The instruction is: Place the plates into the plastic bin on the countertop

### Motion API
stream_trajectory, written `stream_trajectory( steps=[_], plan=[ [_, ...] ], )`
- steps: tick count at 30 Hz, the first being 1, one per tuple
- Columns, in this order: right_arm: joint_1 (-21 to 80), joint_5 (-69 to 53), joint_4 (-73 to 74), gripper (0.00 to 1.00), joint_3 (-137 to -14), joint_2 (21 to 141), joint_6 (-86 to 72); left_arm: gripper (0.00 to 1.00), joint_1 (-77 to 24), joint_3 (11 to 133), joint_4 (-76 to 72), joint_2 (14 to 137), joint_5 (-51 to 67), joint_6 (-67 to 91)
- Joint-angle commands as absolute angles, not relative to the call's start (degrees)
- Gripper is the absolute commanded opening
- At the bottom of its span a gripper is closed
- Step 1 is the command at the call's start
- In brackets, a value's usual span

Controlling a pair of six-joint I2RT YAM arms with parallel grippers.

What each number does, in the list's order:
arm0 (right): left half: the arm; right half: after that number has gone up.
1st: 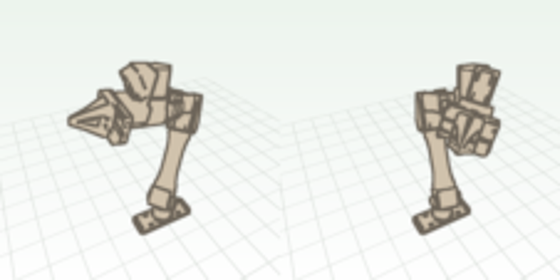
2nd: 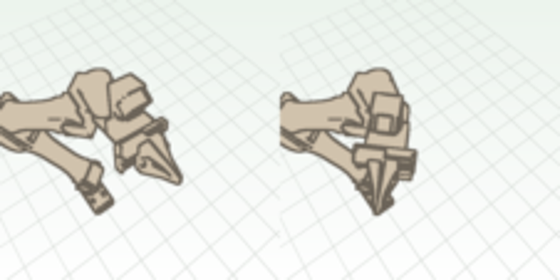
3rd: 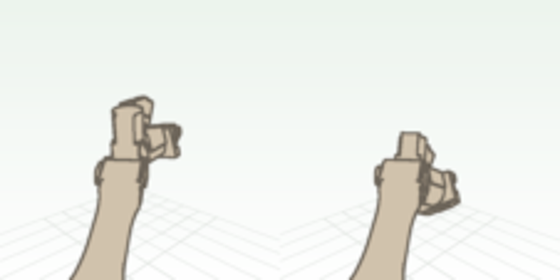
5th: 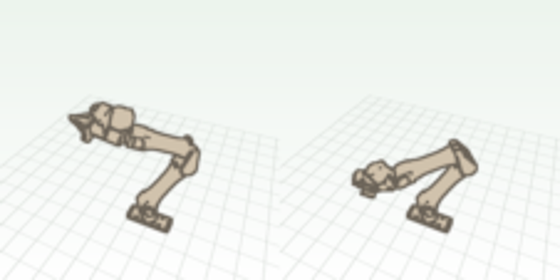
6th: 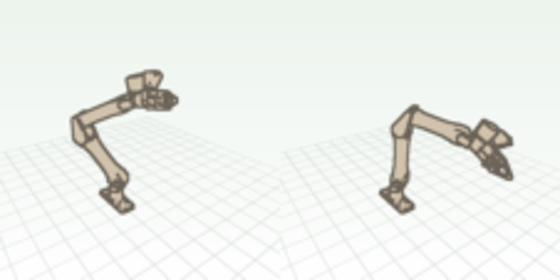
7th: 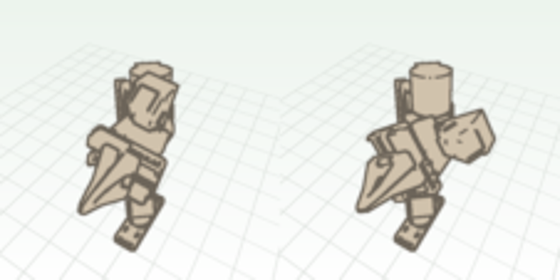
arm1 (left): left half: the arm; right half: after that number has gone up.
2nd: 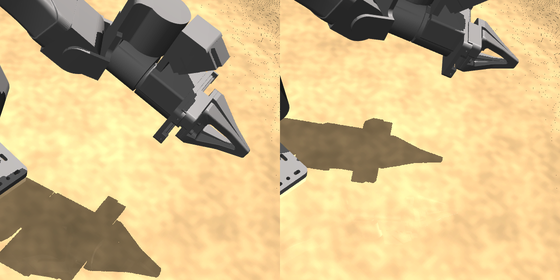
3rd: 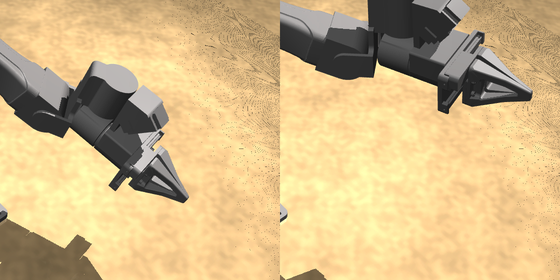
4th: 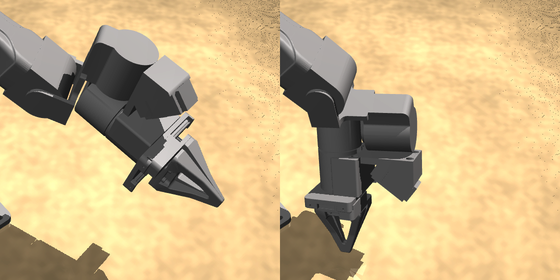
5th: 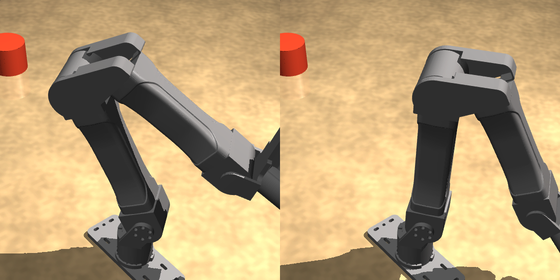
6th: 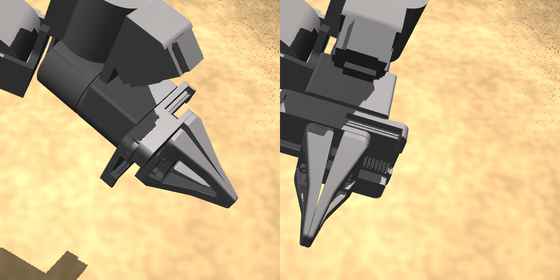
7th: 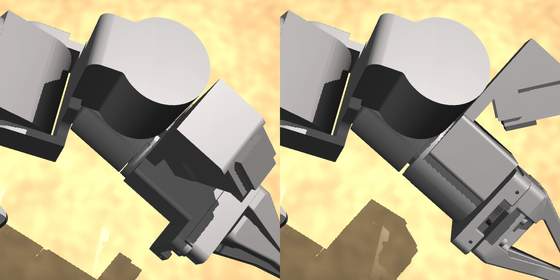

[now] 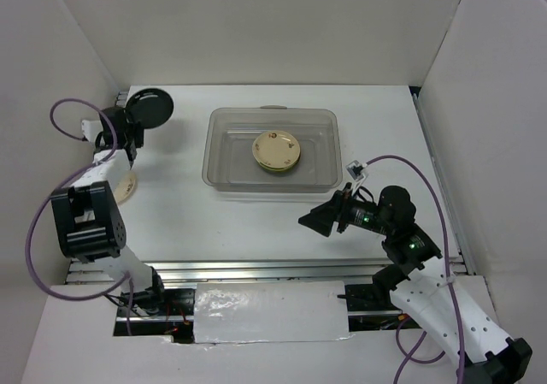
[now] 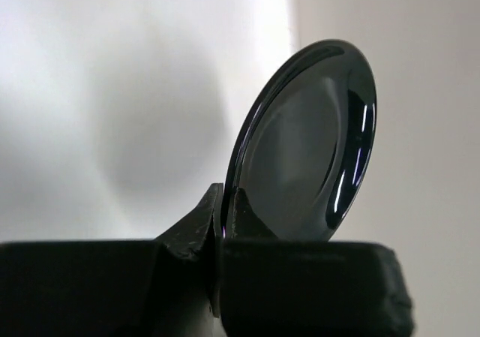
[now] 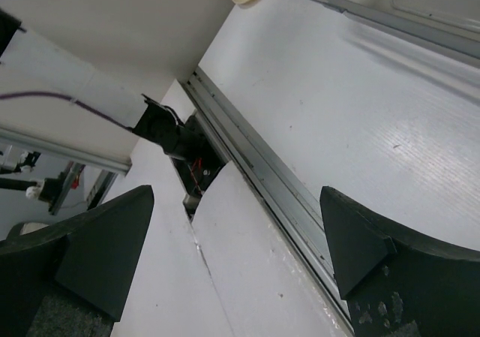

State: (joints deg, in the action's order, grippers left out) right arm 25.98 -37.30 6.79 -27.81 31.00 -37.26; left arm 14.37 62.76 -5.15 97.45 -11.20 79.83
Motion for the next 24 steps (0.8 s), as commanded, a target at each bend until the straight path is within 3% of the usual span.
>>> stream_trajectory(
  steps=[1,4,9,16,24],
  plan=[
    [25.49,-33.23,9.4,1.0,-32.25,30.23,-35.42,0.0,11.52,67.03,-7.94,90.36,-2.13,71.48],
    [24.53,-29.81,12.21,1.0,-34.71,31.46,-36.12,0.0,3.1,79.12,4.15,93.68,3.94,58.67],
    [22.94,-21.72,21.16,1.0,-41.99,32.43,-36.04,0.0,-12.01,91.74,13.53,104.49,8.87,50.63],
    [21.01,-19.42,26.98,1.0,-46.05,30.41,-36.12,0.0,-18.37,99.22,18.89,114.51,11.69,46.42],
    [21.0,-21.0,28.13,1.0,-47.28,27.69,-37.0,0.0,-19.25,97.12,19.69,116.63,11.42,45.0]
  ],
)
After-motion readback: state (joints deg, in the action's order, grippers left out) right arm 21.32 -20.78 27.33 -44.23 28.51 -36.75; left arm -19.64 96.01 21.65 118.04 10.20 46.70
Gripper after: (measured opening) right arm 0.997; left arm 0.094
